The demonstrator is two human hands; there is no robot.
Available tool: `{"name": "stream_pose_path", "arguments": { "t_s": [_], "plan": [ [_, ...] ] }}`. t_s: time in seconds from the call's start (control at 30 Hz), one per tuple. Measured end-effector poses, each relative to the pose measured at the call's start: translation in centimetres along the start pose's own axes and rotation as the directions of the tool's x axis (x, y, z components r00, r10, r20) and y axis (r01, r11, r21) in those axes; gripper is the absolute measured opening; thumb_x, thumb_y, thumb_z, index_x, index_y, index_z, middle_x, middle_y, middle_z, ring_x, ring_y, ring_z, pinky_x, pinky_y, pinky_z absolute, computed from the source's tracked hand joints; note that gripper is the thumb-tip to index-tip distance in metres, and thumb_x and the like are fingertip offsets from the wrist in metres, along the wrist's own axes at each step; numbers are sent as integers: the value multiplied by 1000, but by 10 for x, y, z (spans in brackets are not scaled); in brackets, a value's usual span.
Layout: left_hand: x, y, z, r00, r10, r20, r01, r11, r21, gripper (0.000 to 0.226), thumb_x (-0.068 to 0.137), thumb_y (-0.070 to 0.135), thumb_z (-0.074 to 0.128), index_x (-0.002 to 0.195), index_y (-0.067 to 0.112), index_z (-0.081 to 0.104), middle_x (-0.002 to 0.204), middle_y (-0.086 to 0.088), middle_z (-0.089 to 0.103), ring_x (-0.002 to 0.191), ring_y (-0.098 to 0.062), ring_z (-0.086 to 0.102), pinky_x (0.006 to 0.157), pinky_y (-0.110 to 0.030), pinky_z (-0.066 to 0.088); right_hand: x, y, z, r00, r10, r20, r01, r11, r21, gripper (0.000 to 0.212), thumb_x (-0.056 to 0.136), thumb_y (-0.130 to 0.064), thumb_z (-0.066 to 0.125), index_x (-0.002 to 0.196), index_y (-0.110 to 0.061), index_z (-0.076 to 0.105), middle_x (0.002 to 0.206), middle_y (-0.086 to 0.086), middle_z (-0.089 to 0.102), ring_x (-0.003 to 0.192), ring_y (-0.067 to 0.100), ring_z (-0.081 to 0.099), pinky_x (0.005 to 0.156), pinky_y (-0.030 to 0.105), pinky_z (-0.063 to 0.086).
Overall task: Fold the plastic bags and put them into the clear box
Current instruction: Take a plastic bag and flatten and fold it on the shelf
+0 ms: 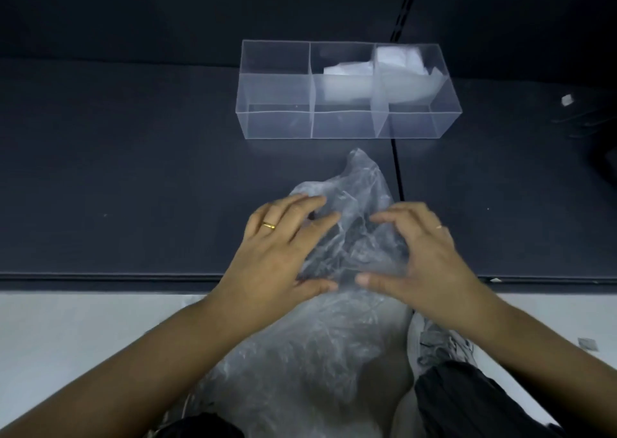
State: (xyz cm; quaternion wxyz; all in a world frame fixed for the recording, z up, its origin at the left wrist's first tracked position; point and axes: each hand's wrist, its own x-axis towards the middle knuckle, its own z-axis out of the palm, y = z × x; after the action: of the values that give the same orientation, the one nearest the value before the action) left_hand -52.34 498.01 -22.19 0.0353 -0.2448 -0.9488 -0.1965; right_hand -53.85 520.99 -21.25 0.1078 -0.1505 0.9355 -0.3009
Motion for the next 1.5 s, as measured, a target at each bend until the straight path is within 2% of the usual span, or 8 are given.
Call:
{"name": "stream_pose_path", "arguments": {
  "t_s": [0.13,0.27,0.47,0.63,0.83,1.23,1.37,1.5],
  "plan": [
    [11,-10,16,988,13,154,-29,995,98,66,68,48,78,125,18,62,123,-3,62,121,-28,53,106,-41,31,-17,19,14,998,-2,61,16,972,-235,65,65,-57,75,122,-32,55,133,-14,33,120,8,31,95,25,14],
    [10,-16,13,974,-225,16,224,958,-181,9,83,23,73,89,16,72,81,11,64,89,-23,61,81,-28,33,-17,28,6,977,132,-169,-101,979,179,4,84,-23,71,81,-20,69,112,-17,56,107,5,53,93,24,40],
    [28,5,-31,968,-228,102,249,835,-490,64,71,68,62,129,48,42,130,34,38,124,8,32,103,-18,28,18,-17,-34,1000,-12,20,-2,811,585,20,85,-31,62,86,-12,67,71,-4,64,65,6,58,65,18,46],
    [53,22,-48,931,-365,-15,209,568,-796,11,83,23,71,88,15,67,79,5,68,73,-4,60,71,-21,48,31,-49,-53,998,0,-60,41,724,688,20,85,-33,62,95,-16,64,84,-3,68,76,8,63,71,16,51],
    [40,13,-41,793,-604,-80,241,432,-869,22,90,27,64,80,8,59,70,-19,59,61,-19,53,57,-30,49,8,-51,-32,990,27,136,-102,808,581,66,66,-47,79,123,-42,45,113,-20,62,101,4,63,87,20,52],
    [17,-9,-39,604,-785,-138,220,331,-918,30,94,41,54,74,19,53,73,-6,49,70,-19,48,69,-41,48,21,-15,-43,966,212,-150,-15,622,783,19,62,-41,74,61,-24,64,75,-7,64,73,7,58,71,12,48],
    [10,-6,-31,619,-777,-116,245,331,-911,41,95,48,49,77,12,51,68,-8,39,61,-31,39,59,-45,46,26,-8,-50,972,117,-202,76,660,747,10,77,-32,66,68,-28,63,116,-10,66,111,3,59,84,9,44],
    [9,-3,-30,616,-779,-113,239,322,-916,58,91,55,51,85,-2,46,70,-5,42,67,-20,38,63,-34,41,29,-19,-56,943,41,-331,195,736,648,16,98,-22,49,81,-21,50,77,-20,61,73,-5,55,68,8,43]
  ]
}}
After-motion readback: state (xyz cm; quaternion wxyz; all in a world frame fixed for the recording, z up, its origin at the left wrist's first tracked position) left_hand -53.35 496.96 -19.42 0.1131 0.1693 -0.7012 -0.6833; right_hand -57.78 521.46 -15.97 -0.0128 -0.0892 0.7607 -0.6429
